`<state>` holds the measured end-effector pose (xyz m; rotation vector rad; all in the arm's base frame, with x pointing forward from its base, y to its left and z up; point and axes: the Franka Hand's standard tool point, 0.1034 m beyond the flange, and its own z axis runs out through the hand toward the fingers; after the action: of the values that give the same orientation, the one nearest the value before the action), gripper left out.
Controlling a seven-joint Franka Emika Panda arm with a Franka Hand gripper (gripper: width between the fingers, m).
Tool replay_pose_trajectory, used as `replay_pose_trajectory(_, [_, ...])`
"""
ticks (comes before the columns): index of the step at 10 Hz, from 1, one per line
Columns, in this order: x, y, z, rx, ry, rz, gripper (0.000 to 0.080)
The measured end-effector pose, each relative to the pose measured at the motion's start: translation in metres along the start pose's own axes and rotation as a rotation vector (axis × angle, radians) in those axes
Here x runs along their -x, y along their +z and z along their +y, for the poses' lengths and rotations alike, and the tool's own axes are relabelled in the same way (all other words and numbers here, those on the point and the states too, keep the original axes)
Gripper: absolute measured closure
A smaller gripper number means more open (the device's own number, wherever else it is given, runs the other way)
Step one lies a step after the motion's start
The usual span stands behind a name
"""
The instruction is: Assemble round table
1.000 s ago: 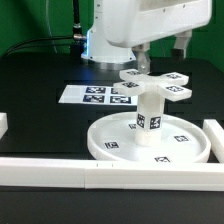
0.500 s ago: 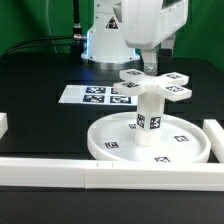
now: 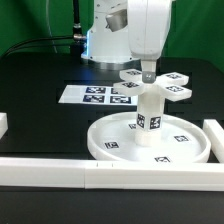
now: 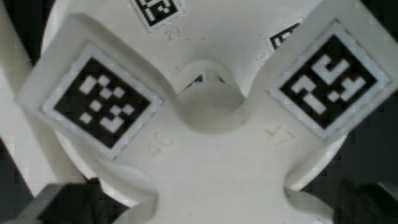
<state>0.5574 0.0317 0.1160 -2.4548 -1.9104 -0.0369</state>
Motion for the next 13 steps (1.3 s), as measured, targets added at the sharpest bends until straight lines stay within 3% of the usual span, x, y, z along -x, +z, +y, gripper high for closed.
replay_pose_trajectory(10, [0.002,0.015,0.002,-0.014,0.001,-0.020,0.0151])
replay_pose_trajectory(12, [0.003,0.015,0.002,-0.014,0.003,-0.020,0.0359])
replay_pose_trajectory(13, [0.004,0.015,0.002,-0.014,0.004,-0.020,0.0359])
